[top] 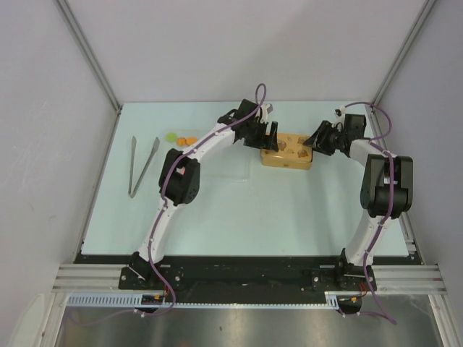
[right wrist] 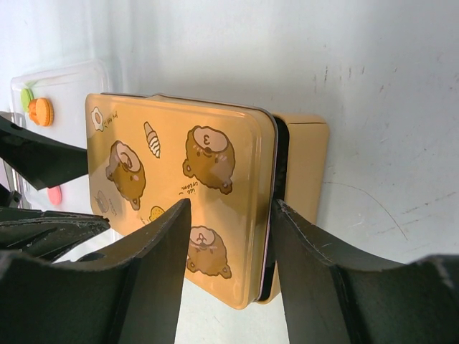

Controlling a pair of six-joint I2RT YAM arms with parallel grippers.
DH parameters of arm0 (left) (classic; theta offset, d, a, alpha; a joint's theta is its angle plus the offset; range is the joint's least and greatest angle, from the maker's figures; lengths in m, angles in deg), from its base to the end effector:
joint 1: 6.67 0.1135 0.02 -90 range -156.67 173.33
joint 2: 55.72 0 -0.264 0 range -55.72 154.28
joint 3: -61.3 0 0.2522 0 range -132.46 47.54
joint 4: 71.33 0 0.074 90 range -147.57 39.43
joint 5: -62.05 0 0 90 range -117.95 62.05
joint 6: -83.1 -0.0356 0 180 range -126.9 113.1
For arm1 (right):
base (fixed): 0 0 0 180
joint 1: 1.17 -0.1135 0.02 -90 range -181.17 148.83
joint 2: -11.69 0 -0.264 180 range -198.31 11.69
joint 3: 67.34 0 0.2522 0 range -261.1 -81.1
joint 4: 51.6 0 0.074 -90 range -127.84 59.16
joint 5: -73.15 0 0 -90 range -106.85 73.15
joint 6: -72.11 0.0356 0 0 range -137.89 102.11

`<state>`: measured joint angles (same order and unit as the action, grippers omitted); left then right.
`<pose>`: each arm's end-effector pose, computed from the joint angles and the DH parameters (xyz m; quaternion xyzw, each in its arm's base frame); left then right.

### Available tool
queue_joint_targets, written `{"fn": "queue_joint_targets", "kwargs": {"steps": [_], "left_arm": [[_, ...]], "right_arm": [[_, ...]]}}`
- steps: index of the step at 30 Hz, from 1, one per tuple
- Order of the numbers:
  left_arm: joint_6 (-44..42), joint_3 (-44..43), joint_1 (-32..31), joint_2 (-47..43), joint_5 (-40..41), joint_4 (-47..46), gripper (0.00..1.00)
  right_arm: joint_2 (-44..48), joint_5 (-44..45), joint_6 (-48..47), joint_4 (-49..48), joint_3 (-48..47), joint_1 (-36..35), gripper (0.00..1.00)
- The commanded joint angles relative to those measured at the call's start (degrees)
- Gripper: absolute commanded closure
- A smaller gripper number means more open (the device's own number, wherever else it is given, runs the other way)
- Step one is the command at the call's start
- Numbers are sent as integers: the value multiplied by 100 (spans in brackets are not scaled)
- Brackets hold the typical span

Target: Pack the cookies

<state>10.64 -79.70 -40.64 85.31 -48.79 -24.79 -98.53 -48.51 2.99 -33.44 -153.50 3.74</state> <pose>0.4500 -0.3185 0.2015 0.1968 0.8948 -0.3095 0.2547 0.4188 -0.0172 0.1883 0.0886 0.8821 0.3011 0.3512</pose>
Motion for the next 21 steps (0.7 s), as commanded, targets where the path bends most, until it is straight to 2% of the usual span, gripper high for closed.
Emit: {"fn": "queue_joint_targets", "kwargs": {"steps": [1,21], "left_arm": [[48,-372,-92,21,-25,-69,14],[4,-407,-118,162,-34,-61,13]], "right_arm": [[307,55,-93,-177,-64,19,47],[422,46,-164,-107,-55,107,47]]}}
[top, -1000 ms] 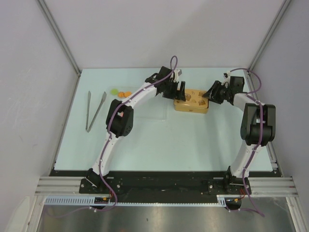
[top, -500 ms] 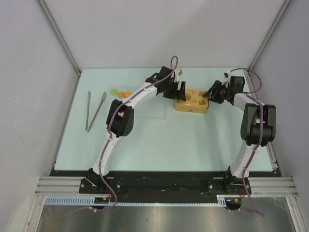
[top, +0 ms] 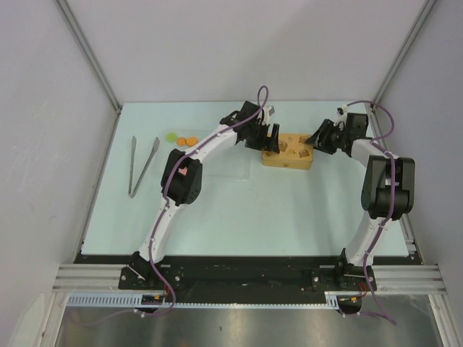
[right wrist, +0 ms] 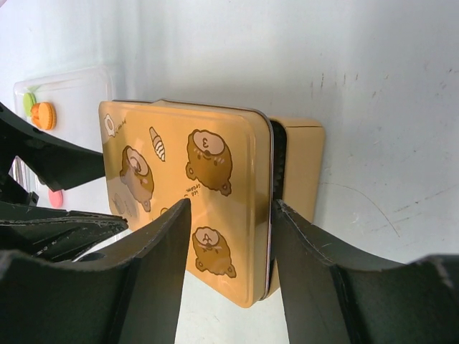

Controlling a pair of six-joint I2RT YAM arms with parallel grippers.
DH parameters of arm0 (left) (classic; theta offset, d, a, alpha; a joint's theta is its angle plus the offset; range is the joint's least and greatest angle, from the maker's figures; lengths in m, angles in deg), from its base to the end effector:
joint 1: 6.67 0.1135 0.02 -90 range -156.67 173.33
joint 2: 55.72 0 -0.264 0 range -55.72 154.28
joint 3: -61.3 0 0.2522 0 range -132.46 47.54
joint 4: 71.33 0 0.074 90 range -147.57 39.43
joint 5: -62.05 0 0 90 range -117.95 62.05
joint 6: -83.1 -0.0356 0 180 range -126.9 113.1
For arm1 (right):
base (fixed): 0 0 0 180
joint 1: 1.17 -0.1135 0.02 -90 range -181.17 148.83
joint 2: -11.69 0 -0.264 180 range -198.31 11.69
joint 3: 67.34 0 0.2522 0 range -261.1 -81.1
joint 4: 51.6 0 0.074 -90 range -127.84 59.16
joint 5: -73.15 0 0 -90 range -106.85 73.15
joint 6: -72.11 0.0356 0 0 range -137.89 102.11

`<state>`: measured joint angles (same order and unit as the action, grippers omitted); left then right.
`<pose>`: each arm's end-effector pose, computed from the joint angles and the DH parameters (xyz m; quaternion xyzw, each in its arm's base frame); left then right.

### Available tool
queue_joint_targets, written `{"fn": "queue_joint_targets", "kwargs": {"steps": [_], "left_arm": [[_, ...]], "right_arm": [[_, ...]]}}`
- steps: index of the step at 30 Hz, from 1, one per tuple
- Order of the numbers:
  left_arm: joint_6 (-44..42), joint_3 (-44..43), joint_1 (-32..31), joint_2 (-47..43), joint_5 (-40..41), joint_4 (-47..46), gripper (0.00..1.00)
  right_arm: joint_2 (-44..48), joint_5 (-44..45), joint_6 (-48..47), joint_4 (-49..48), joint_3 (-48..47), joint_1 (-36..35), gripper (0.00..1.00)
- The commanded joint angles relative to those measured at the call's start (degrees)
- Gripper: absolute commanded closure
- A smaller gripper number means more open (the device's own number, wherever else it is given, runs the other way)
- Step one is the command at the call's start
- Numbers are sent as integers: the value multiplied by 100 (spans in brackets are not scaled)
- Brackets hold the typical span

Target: Pack the cookies

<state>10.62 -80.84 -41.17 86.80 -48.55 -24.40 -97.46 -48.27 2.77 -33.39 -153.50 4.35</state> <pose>0.4499 -0.3244 0.1936 0.1997 0.8967 -0.3067 0.2488 0.4172 -0.0217 0.1956 0.0896 0.8792 0.2968 0.3617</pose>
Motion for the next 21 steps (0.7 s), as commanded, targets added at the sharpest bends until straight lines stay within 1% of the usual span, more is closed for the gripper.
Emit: {"fn": "queue_joint_targets", "kwargs": {"steps": [1,16,21], "left_arm": [[6,-293,-66,13,-67,-100,14],[-20,-328,-92,48,-41,-109,13],[-20,-337,-101,48,-67,-118,13]], "right_arm": [[315,31,-142,-85,-55,54,47],[253,197,-229,-85,-55,116,47],[95,242,-274,-111,-64,90,47]]}}
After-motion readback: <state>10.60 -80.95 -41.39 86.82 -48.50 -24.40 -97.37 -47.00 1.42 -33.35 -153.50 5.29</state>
